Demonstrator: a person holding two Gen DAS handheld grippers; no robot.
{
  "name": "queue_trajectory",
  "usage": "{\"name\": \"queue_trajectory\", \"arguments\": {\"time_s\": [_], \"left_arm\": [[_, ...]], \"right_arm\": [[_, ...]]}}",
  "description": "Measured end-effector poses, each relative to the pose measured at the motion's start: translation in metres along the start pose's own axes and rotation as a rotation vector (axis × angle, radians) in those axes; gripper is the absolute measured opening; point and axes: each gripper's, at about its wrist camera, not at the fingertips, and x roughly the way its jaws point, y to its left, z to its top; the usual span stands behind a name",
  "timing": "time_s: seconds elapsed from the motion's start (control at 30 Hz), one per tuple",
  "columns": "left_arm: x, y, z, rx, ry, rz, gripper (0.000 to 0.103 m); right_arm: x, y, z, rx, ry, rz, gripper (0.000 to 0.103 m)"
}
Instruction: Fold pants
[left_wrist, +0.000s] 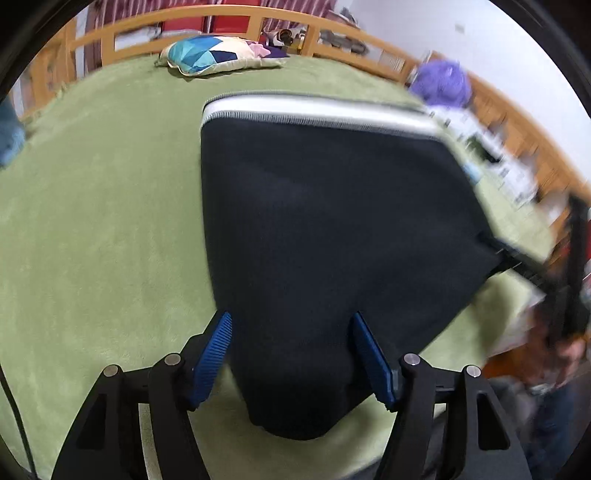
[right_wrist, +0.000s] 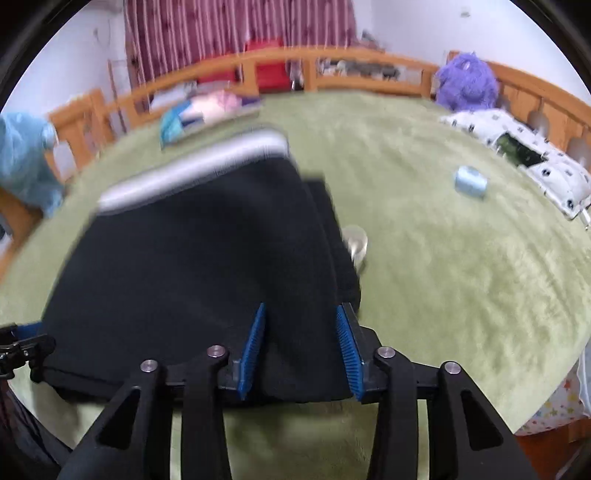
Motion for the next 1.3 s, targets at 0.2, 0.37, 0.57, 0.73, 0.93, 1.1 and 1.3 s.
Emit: {"name": "queue_trajectory", "arguments": {"time_s": [0.2,0.37,0.57,0.73,0.93,1.1,1.3], "left_arm": [[-0.018,0.021,0.017,-0.067,-0.039,-0.073,0.066],[-0.016,0.038,0.039,-0.125,-0.062,-0.065,0.066],[-0.004,0.042,0.057,-0.148,-0.059,-0.07,0.066],[0.001,0.043,0.064,-0.142,-0.064,-0.078,0.066],[0.025,0.041,0.07,-0.159,-0.034,-0.106,0.066],[0.053,0.051,0.068,-0.216,0.016,-0.132,0.066],[0.071,0.067,0.068,-0.309,0.018,-0.252,0.054]], "right_arm": [[-0.025,-0.011,0.01,-0.058,-0.061,0.042,0.053],[0.001,-0.025,0.059,0.029,-0.072,0.135,0.067],[0.062,-0.01,0.086,0.011,0.058,0.186,0.02],[0.013,-0.049,0.082,0.158,-0.133,0.27,0.011],[0.041,-0.058,0.067,0.109,0.011,0.187,0.049],[0.062,-0.064,0.057,0.134,0.156,0.325,0.073],[0.106,-0.058,0.051,0.265,0.221,0.473,0.076]]}}
